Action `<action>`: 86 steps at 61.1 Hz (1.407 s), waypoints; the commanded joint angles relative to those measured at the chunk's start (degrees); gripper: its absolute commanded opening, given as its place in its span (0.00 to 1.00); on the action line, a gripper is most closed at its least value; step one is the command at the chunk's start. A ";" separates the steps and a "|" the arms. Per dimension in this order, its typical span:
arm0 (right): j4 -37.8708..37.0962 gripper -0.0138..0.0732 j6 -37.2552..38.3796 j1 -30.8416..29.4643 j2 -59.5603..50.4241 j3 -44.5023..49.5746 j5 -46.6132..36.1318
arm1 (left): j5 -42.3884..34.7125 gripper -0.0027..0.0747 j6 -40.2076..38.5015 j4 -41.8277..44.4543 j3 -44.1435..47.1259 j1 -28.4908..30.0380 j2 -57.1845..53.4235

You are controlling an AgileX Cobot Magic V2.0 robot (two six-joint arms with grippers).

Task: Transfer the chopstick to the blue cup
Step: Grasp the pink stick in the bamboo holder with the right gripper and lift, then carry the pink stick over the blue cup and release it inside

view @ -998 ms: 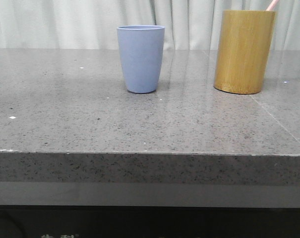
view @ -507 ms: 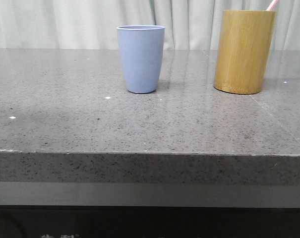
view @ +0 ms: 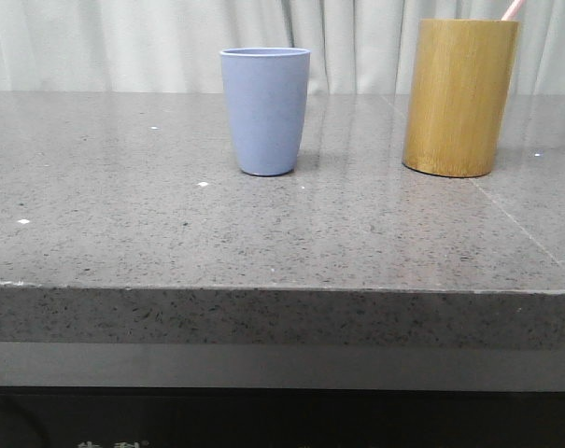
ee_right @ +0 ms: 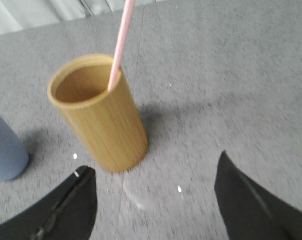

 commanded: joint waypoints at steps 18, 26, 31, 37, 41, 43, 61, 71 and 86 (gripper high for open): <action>7.30 0.75 -0.60 1.77 18.73 -15.57 -15.56 | -5.05 0.48 -0.14 -0.78 -1.33 0.12 -0.08; 7.53 0.75 -0.60 1.77 24.48 -20.29 -14.82 | -5.05 0.48 -0.14 -0.78 -1.33 0.12 -0.08; 8.04 0.75 -0.60 1.77 27.61 -23.10 -12.92 | -5.05 0.48 -0.14 -0.78 -1.33 0.12 -0.08; 8.04 0.65 -0.60 1.77 30.00 -26.10 -9.44 | -5.05 0.48 -0.14 -0.78 -1.33 0.12 -0.08; 8.04 0.52 -0.60 1.77 30.62 -27.41 -7.35 | -5.05 0.48 -0.14 -0.78 -1.33 0.12 -0.08; 8.04 0.46 -0.60 1.77 30.78 -27.81 -7.02 | -5.05 0.48 -0.14 -0.78 -1.33 0.12 -0.08; 7.05 0.08 -0.83 1.77 30.78 -31.06 -5.15 | -4.73 0.48 -0.14 -0.78 -1.33 0.12 -0.08; 6.07 0.08 -6.86 1.77 30.78 -38.79 1.70 | -4.73 0.48 -0.14 -0.78 -1.33 0.12 -0.08; 6.06 0.08 -14.85 3.60 30.78 -55.42 14.79 | -4.73 0.48 -0.14 -0.78 -1.33 0.12 -0.08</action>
